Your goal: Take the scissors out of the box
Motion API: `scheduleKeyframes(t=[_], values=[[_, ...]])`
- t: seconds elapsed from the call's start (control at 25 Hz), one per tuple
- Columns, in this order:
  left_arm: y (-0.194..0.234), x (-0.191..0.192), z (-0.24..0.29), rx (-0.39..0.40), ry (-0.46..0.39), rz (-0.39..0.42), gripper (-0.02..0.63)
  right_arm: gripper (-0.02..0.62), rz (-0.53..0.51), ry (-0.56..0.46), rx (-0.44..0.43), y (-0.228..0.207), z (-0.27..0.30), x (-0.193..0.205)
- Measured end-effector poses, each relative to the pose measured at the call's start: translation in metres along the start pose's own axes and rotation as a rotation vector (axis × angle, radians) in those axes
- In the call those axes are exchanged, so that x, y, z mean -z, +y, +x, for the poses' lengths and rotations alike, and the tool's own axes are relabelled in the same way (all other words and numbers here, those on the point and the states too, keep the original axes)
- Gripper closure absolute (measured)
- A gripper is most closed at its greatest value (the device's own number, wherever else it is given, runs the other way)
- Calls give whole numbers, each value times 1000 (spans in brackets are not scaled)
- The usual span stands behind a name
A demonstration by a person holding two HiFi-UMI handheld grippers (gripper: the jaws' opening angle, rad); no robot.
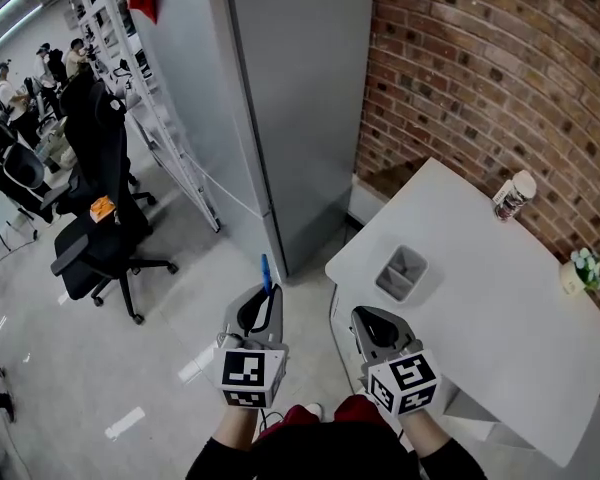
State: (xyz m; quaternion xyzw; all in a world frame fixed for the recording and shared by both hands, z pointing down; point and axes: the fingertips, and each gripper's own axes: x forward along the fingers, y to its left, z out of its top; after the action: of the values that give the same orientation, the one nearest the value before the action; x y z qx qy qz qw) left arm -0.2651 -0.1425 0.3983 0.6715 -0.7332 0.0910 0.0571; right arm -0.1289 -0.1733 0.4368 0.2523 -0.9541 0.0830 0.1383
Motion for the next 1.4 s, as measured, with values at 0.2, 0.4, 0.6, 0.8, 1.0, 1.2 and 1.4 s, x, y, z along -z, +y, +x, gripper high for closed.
scheduleKeyframes(t=[0.2,0.4,0.6,0.8,1.0,1.2,1.4], values=[[8,11,-14,-1,15,-13,575,588,0,3,2,14,0,2],[13,25,-26,4,35,-29,575,588,1,14,14,25,-1,7],[18,39,-39,12,57,-41,575,588,14,23,27,35,0,12],[24,51,-50,17,74,-57,575,588,5,32,44,44,-1,16],[28,61,-62,21,87,-75,575,588,-2,44,52,52,0,21],[30,69,-74,28,101,-92,575,588,1,57,59,61,-1,26],[28,78,-85,33,114,-100,575,588,2,68,61,68,-6,34]])
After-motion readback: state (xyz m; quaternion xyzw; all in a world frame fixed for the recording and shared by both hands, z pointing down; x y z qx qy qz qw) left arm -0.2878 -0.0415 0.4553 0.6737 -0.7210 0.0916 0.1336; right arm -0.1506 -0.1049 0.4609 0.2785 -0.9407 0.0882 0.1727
